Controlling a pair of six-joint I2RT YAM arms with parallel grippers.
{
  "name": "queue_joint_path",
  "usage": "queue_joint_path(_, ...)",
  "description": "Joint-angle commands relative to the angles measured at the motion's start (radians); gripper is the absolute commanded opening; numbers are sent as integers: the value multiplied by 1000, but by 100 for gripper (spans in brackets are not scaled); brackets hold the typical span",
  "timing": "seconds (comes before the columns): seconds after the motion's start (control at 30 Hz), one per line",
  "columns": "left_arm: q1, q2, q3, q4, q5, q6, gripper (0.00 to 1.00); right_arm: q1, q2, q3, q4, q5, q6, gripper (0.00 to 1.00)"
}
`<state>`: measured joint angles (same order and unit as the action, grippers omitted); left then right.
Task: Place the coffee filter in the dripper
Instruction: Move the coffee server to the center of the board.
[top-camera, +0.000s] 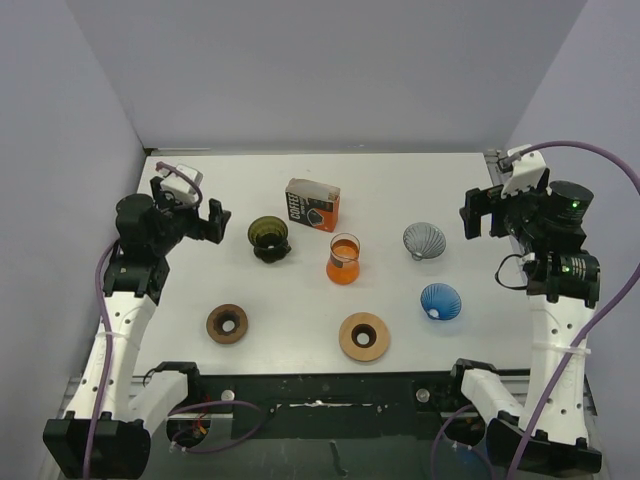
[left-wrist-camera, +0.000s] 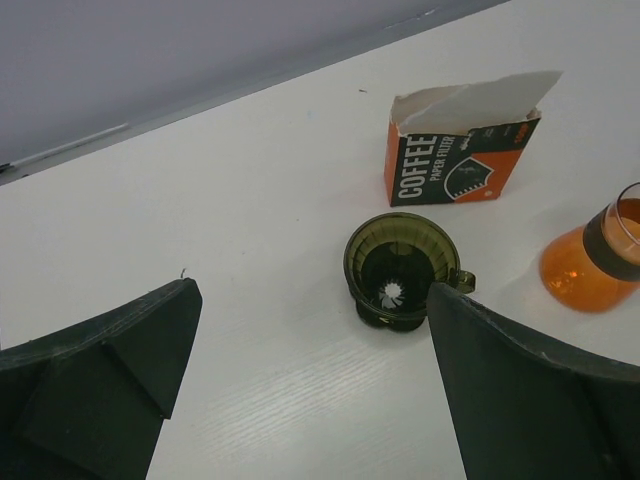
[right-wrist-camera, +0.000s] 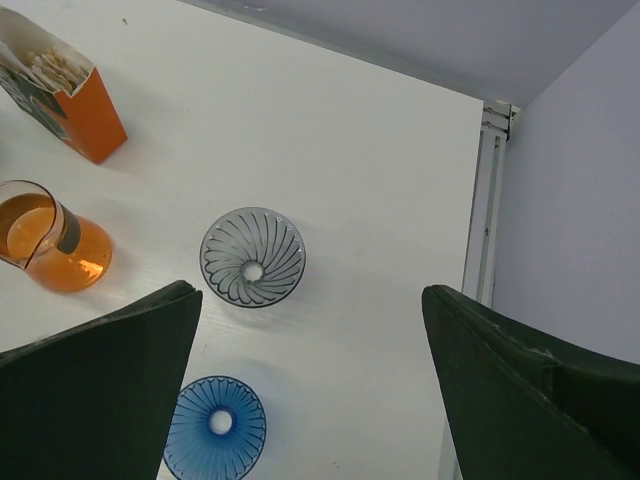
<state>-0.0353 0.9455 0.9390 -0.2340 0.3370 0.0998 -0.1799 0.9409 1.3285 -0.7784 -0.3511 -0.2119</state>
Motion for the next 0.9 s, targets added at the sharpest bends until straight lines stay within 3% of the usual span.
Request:
queue_joint_path(0.0,-32,2,50,-26,50,74,97,9,1,47,2,11,-22,98)
queue_joint_path(0.5,-265,69,30,-197,44,284,97,9,-39,-155,229,-71,37,98)
queue_joint_path(0.87,-431,134,13,-238,93,319,97,-25,-54,-318,394,-166,45,98)
